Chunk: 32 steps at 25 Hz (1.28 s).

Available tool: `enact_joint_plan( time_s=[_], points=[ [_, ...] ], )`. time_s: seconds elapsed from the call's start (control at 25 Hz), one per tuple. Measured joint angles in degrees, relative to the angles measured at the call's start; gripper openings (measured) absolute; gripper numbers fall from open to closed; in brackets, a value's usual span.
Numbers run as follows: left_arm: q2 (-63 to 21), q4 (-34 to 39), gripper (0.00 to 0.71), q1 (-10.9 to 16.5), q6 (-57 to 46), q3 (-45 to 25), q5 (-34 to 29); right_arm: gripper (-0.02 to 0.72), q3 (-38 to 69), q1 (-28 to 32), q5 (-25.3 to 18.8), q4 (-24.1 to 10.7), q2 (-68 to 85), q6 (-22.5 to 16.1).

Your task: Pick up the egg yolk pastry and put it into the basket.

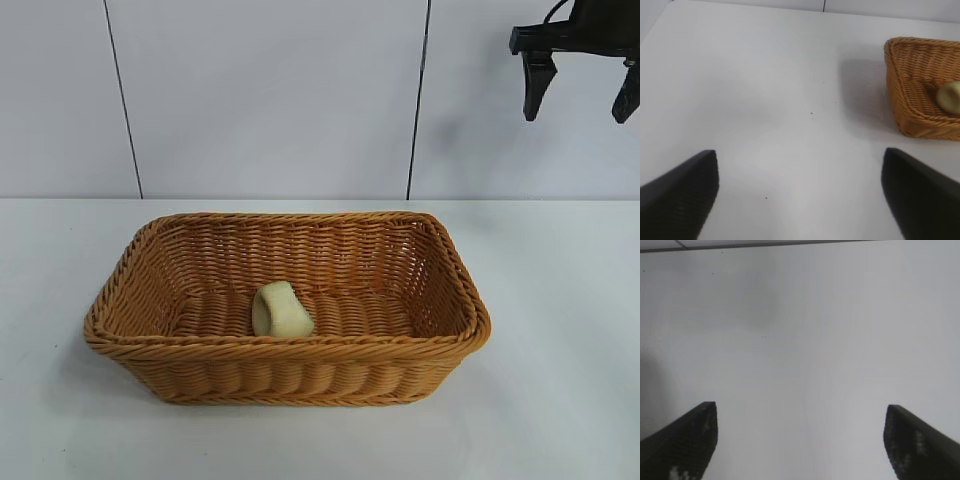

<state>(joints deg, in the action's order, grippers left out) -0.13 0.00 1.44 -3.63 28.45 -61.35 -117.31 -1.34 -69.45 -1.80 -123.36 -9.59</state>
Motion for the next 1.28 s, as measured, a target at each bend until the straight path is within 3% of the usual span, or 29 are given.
enact_joint_plan(
  time_s=[0.24,0.92,1.28],
  points=[
    [0.0,0.0,0.64,0.0,0.0,0.0,0.0,0.649,6.0,-0.8,0.1,1.8,3.3,1.6],
    [0.0,0.0,0.64,0.0,0.0,0.0,0.0,0.649,53.4,-0.8,-0.4,1.8,30.0,4.1],
    [0.0,0.0,0.64,0.0,0.0,0.0,0.0,0.649,68.1,-0.8,0.4,1.8,51.1,4.2]
  ],
)
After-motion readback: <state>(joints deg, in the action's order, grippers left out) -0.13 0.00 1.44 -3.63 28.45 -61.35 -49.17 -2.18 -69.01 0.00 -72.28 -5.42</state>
